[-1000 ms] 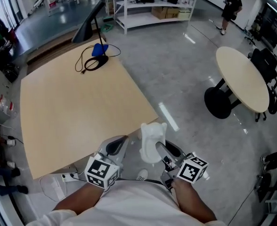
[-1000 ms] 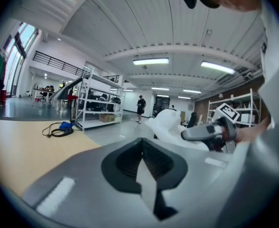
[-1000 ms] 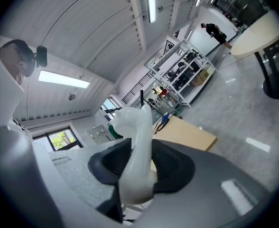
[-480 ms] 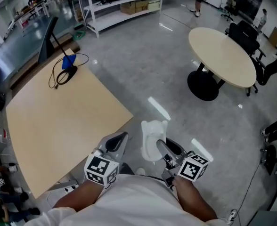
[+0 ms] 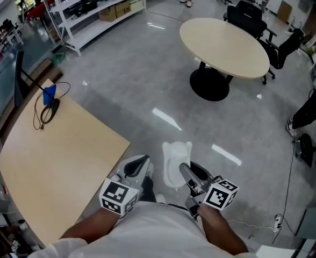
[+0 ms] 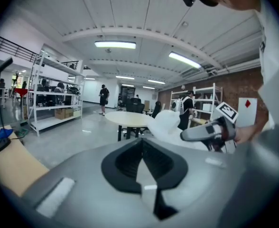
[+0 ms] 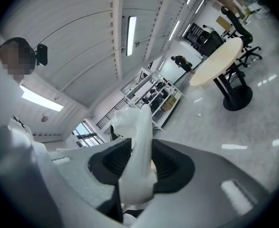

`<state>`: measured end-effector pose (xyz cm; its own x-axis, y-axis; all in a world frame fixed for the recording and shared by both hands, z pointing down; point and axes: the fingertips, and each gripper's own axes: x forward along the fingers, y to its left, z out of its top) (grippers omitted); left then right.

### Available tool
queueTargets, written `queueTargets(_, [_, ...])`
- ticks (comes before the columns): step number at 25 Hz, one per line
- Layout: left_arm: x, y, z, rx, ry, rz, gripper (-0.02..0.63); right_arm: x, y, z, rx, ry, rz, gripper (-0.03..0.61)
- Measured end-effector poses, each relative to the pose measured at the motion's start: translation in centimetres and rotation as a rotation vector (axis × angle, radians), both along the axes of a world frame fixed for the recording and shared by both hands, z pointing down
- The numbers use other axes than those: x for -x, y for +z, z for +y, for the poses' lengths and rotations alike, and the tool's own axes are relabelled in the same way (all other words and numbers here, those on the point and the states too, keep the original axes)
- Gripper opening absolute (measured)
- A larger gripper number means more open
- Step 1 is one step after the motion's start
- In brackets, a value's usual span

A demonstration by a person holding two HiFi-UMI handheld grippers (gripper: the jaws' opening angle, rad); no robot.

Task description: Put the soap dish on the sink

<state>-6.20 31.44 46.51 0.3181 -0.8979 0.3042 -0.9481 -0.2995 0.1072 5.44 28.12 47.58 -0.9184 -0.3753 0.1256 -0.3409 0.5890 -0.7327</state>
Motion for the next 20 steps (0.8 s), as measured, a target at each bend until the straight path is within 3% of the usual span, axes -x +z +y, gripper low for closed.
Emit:
queueTargets(10, [-0.9, -0.6, -8.5, -0.015, 0.148, 0.031, 0.008, -1.5, -0.4, -5.7, 0.004, 0.158, 0.033, 0.138])
queueTargets(20, [0.6, -1.3, -17.7, -0.041, 0.275, 0.072, 0.008, -0.2, -1.3, -12.8, -0.016, 0.294, 0.067, 0.137])
